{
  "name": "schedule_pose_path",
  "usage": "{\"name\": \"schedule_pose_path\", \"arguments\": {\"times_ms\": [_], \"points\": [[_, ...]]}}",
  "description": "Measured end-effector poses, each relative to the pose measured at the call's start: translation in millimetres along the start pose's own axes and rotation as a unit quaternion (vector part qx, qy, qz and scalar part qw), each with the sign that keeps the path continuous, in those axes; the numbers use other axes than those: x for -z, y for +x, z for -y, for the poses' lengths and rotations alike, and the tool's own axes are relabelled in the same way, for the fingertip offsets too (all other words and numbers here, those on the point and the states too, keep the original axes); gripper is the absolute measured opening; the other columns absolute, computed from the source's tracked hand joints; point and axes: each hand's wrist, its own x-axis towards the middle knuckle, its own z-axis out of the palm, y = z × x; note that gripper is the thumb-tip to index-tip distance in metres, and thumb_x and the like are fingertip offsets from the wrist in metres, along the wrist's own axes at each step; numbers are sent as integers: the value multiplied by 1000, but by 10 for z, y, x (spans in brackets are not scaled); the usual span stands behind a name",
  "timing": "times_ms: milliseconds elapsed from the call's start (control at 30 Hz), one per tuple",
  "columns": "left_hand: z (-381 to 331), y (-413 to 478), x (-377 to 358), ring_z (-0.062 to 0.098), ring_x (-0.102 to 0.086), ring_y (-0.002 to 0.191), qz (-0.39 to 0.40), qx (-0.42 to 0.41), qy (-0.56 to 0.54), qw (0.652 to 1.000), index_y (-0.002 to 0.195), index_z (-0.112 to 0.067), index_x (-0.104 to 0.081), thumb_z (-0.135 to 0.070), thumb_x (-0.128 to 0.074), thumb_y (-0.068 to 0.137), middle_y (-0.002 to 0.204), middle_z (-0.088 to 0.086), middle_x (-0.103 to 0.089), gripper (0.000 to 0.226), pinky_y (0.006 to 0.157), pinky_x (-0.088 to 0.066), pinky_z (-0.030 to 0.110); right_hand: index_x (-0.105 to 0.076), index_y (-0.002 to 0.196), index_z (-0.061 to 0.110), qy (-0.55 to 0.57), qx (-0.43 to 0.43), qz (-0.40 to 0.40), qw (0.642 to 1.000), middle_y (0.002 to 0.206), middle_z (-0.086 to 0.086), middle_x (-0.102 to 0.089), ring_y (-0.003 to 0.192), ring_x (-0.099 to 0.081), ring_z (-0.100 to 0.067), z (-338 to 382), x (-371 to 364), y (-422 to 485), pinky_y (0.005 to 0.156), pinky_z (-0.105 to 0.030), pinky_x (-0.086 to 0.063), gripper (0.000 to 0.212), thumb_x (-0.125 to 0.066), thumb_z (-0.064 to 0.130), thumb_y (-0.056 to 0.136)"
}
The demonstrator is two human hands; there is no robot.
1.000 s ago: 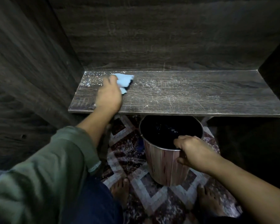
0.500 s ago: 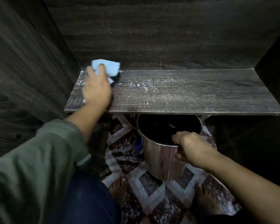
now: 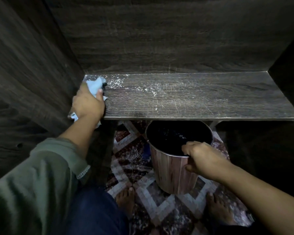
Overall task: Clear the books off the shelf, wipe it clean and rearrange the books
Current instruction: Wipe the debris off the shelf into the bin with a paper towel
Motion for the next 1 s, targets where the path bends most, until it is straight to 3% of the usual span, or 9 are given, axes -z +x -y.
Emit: {"name": "schedule_pose_path", "arguments": {"times_ms": [167, 400, 500, 633, 800, 1000], "points": [[-424, -372, -171, 39, -56, 110, 15, -38, -5, 999, 134, -16, -54, -40, -46, 98, 122, 16, -62, 44, 87, -42, 39, -53, 99, 22, -2, 1, 5, 1000, 107, 4, -54, 109, -53, -17, 18, -9, 5, 81, -28, -34, 31, -72, 35, 78], [-1047, -778, -251, 25, -53, 117, 95, -134, -42, 986, 142, -26, -45, -32, -45, 101, 137, 2, -54, 42, 91, -40, 32, -56, 104, 20, -1, -1, 2, 1000, 109, 2, -56, 109, -54, -18, 6, -14, 24, 83, -27, -37, 35, -73, 34, 77], [-875, -585, -178, 27, -57, 112, 66, -125, -66, 988, 142, -25, -47, -21, -51, 99, 136, 5, -55, 43, 91, -44, 35, -57, 100, 19, 5, -4, -5, 1000, 106, 0, -57, 107, -55, -20, 4, -1, 38, 82, -28, -39, 34, -75, 32, 75], [-261, -100, 37, 34, -38, 125, -26, -92, 84, 992, 146, -18, -37, -8, -48, 94, 147, 13, -37, 54, 100, -35, 39, -56, 98, 19, 9, -6, -15, 1000, 105, -1, -57, 107, -55, -21, -6, 2, 11, 76, -29, -34, 31, -74, 29, 75], [238, 37, 21, 46, -37, 125, 40, -97, 69, 992, 149, -16, -34, -23, -49, 95, 151, 23, -29, 56, 104, -33, 46, -55, 97, 20, 11, -5, -17, 1000, 104, 1, -57, 107, -55, -21, -40, -3, -31, 73, -27, -30, 32, -75, 29, 74], [-101, -228, -88, 40, -44, 125, 12, -70, 8, 997, 142, -16, -46, -26, -44, 99, 148, 15, -39, 44, 102, -33, 41, -55, 100, 20, 3, -9, -9, 1000, 107, 1, -56, 108, -55, -20, -38, -20, -23, 79, -29, -36, 32, -74, 33, 77]]}}
